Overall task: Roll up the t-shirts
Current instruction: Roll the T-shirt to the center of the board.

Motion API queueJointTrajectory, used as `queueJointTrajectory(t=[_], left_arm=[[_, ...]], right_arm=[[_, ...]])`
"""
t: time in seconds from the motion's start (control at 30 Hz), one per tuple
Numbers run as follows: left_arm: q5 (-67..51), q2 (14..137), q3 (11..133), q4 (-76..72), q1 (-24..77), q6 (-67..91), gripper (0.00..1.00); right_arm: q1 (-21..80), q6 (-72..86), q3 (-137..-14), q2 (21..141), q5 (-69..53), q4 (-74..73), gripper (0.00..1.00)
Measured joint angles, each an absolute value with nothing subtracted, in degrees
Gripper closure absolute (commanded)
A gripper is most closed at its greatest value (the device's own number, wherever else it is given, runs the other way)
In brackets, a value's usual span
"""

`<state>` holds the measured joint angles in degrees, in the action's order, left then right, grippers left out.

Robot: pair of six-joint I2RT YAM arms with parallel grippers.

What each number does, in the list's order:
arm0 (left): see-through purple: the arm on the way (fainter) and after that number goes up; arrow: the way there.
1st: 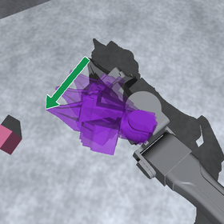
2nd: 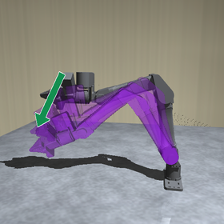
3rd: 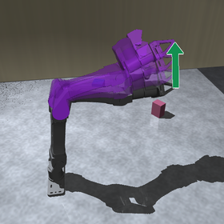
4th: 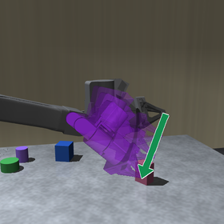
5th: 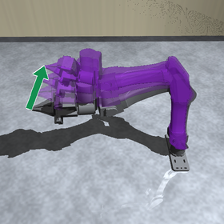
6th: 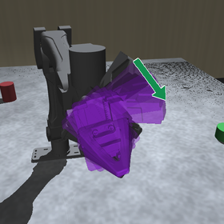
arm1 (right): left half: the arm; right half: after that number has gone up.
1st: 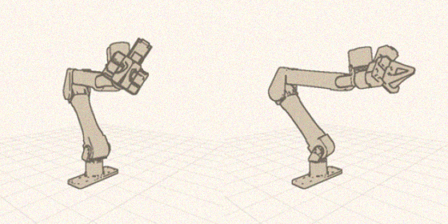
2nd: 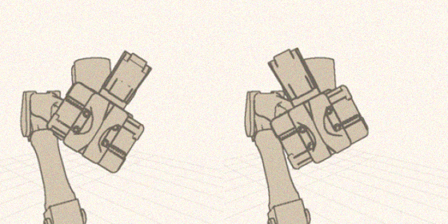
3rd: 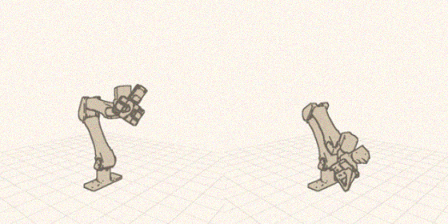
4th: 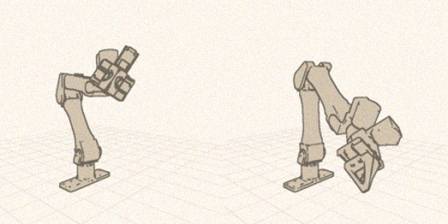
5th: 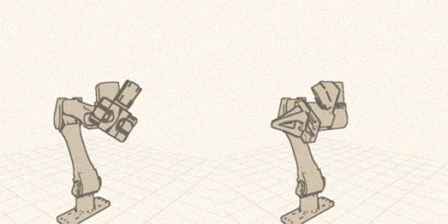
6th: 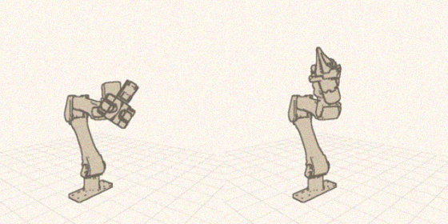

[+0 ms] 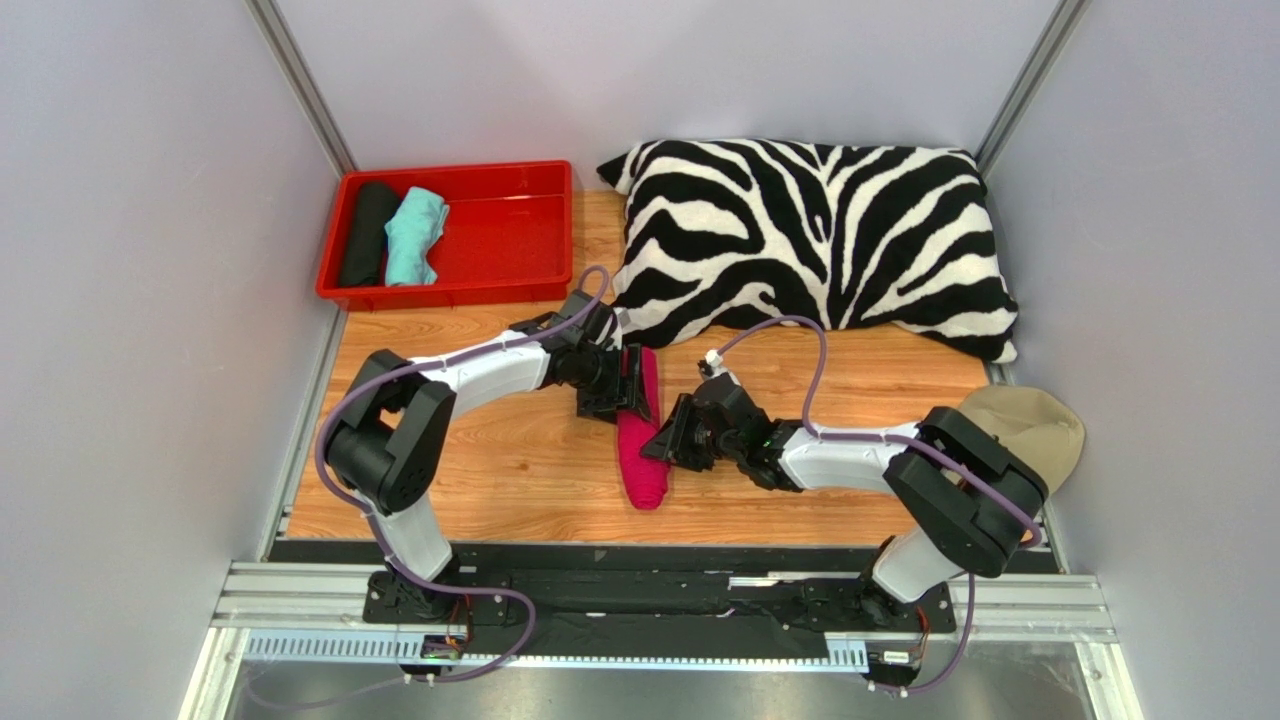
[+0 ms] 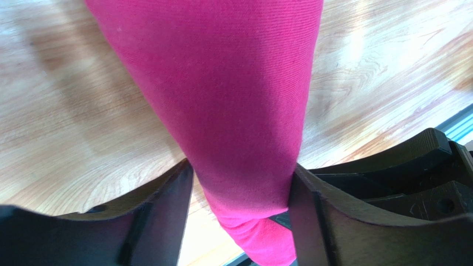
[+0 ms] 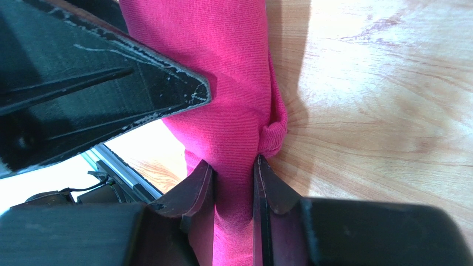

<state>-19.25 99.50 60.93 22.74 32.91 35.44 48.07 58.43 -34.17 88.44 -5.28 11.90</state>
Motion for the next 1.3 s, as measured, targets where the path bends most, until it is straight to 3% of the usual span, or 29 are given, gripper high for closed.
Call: queueJointTrajectory(t=[0.13,0.4,0.53,0.77,0.97,1.3], left_arm=[[-19.9,100.6,60.9,21.6,32.9,35.7,0.47],[-20.8,104.0,62.3,20.5,33.5,36.9,0.59],[-20.4,104.9,62.8,20.5,34.0,38.0,1.0],[-18.3,106.7,66.4,23.7,35.2,37.6,1.0],[-14.7,107.7,70.7,28.5,36.5,34.4,1.0],[-14.0,107.4,71.1,29.4,36.0,33.5,0.97]], right_arm=[[48.1,58.5,-34.3,88.4,-5.3,11.7,1.0],[48.1,58.4,-35.3,88.5,-5.0,9.7,1.0],[48.0,58.3,-35.9,88.5,-5.0,8.4,0.96],[49.5,56.3,-40.2,88.4,-1.1,0.6,0.79],[50.8,53.7,-44.4,88.4,2.6,-6.4,1.0],[50.9,51.5,-48.7,89.8,3.8,-11.6,1.0]])
